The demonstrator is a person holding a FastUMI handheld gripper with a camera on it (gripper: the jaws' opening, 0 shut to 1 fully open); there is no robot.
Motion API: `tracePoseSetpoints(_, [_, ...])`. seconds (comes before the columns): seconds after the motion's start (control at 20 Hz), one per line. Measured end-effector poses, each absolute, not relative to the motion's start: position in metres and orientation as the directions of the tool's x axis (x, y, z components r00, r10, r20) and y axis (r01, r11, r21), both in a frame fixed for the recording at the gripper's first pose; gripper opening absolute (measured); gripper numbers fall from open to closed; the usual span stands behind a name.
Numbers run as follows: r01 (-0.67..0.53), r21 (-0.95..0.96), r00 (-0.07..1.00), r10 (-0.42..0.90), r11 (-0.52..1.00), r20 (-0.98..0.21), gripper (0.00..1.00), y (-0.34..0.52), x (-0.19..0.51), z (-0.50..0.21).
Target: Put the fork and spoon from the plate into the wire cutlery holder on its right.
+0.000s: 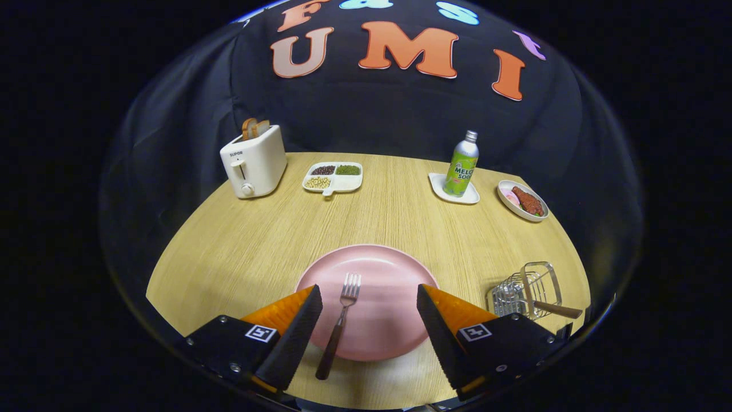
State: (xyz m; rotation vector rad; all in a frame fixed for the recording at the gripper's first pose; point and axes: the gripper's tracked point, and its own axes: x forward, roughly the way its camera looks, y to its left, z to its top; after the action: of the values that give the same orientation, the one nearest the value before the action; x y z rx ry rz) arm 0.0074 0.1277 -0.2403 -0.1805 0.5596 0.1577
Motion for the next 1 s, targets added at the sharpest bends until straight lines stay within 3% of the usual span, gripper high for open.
tracePoseSetpoints(0.25, [-0.19, -0.102, 0.802, 0.094, 0.977, -0.59, 0.99, 0.142, 0.004, -0.276])
tracePoseSetpoints(0.7, [-0.194, -0.074, 0.756, 0.101, 0.978, -0.646, 0.43, 0.149, -0.003, -0.313])
tracePoseSetpoints(0.95, [-0.201, -0.061, 0.735, 0.109, 0.978, -0.669, 0.27, 0.153, -0.006, -0.323])
tracePoseSetpoints(1.0, [-0.196, -0.061, 0.737, 0.106, 0.979, -0.668, 0.2, 0.152, -0.005, -0.324])
